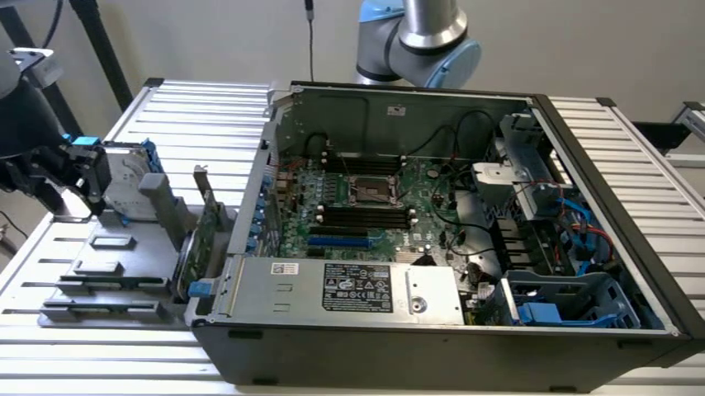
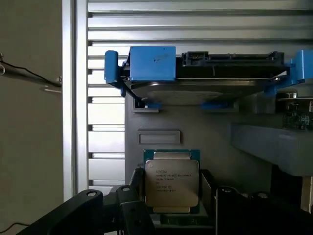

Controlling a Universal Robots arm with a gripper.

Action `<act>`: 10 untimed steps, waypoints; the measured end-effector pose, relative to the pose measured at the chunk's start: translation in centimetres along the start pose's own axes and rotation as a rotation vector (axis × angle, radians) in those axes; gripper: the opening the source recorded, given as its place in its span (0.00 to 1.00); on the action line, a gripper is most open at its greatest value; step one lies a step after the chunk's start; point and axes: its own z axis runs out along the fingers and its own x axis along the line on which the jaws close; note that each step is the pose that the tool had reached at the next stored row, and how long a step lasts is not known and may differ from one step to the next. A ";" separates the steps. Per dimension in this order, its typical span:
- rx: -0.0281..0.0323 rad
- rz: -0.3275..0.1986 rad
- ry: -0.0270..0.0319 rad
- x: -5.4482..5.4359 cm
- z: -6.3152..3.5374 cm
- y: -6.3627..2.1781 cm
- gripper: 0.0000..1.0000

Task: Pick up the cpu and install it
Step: 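Pick up the cpu and move it towards the insertion slot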

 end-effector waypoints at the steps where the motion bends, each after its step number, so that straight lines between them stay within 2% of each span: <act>1: 0.0001 -0.002 0.0002 -0.2 -0.49 0.03 0.55; 10: 0.0003 -0.018 0.0021 -1.7 -4.59 0.31 0.55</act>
